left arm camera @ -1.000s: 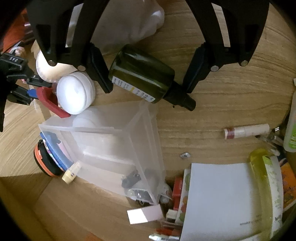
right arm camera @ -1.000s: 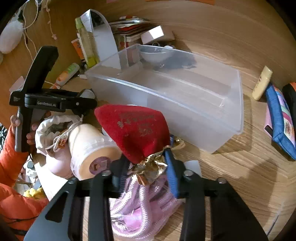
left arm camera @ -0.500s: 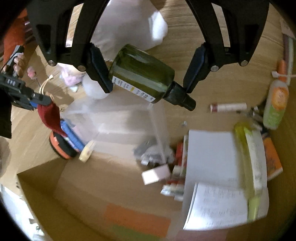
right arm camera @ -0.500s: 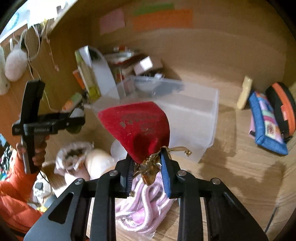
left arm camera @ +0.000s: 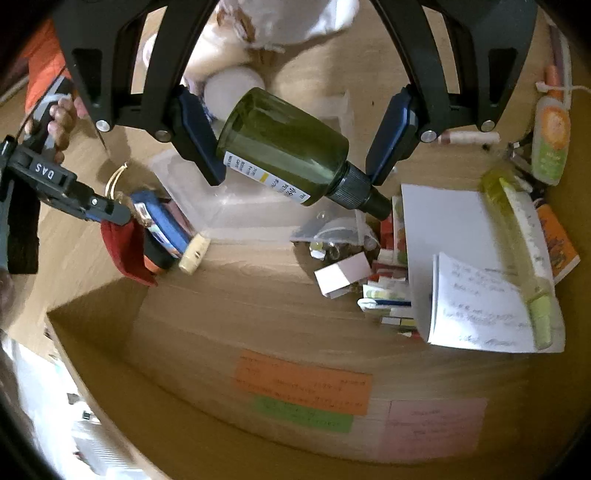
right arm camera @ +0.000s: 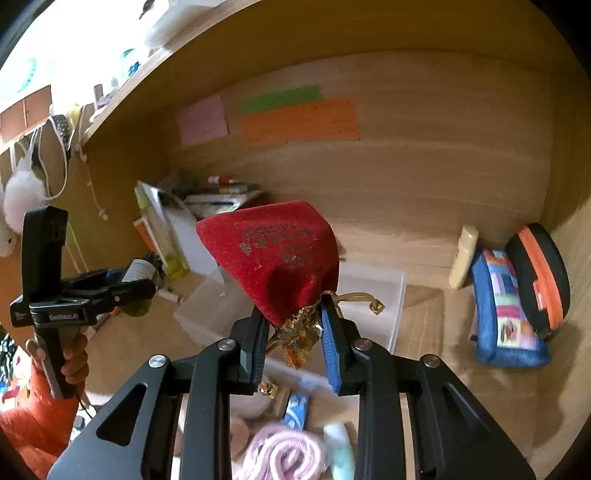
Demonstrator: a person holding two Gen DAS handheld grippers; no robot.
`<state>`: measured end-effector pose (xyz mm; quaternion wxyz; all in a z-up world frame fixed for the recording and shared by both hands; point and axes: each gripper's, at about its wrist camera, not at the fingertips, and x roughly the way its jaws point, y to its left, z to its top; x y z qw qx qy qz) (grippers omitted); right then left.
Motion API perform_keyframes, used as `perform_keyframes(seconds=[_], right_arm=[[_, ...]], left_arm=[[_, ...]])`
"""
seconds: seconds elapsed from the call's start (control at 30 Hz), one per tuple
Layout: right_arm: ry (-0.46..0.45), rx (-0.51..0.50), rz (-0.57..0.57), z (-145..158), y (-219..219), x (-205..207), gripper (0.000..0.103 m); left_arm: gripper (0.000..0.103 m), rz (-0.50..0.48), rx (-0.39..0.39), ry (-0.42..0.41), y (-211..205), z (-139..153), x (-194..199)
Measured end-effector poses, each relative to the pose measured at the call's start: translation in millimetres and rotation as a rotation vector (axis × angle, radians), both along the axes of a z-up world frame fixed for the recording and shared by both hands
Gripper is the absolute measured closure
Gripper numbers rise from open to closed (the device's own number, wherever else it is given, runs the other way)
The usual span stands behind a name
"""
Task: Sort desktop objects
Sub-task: 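Carry both items over the clear box and release them inside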
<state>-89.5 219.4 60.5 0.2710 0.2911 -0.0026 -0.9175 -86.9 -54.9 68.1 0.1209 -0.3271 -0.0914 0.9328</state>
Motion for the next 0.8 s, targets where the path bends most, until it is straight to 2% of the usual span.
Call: perform_keyframes(seconds=[0.13,0.37,0.6,0.8], right_arm=[[-0.026,0.004,-0.021,-8.6,-1.8,-19.8,0.079],[-0.122,0.048,-0.050,-43.6,-6.4,-51.3,0.079],[-0.205,0.107,-0.040,-72.8,-11.2,-72.6,0.079],[-0.243,0.165,-0.015,-91.1,-20.1,-81.4,0.079]], left_arm=[[0.025,0.002,-0.006,-0.042,2.0,-7.0,-23.7],[0.025,-0.040,-0.081,-0.113,25.0,-32.9,-57.1],[0.025,-0.093,-0.116,-0.206,42.0,-54.5,-80.3],[0.025,-0.129,-0.175,-0.250,55.4,-66.8,-93.0]])
